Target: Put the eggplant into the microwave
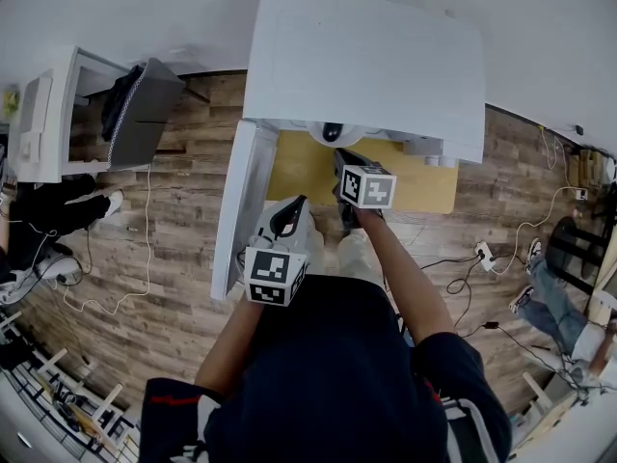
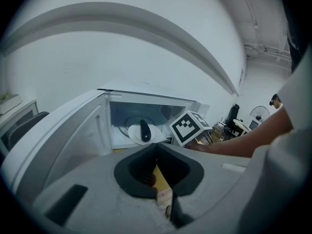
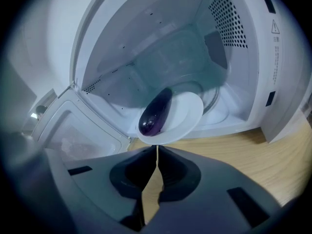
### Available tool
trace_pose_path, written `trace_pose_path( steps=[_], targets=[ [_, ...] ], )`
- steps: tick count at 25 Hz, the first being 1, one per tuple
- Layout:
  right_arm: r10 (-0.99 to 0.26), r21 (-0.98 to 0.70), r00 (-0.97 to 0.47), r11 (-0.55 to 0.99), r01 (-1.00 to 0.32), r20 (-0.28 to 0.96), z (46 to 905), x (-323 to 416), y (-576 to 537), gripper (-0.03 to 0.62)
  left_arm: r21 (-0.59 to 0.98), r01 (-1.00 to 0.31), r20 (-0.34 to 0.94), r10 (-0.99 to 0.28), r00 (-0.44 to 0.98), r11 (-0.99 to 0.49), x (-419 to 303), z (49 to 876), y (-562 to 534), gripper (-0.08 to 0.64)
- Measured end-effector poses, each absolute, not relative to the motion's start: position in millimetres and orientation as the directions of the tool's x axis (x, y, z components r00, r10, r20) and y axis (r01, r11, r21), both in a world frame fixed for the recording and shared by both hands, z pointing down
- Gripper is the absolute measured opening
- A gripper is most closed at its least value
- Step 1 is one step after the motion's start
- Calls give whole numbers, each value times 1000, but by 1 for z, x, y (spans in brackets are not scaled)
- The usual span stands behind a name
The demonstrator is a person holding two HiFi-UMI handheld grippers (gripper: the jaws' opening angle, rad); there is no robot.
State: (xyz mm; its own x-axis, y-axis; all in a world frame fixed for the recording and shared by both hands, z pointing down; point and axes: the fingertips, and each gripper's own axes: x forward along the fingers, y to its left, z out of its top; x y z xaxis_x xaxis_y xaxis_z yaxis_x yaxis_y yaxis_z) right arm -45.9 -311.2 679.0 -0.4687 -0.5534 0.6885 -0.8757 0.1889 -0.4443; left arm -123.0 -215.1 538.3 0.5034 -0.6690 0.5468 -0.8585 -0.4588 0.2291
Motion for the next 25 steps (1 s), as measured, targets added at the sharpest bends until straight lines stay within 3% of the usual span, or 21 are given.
trace_pose_path(
  steps=[25],
  targets=[
    [-553, -409, -453, 209, -888, 700, 681, -48, -344, 20, 169, -871, 569, -676, 469, -462, -128, 546, -210, 14]
  ],
)
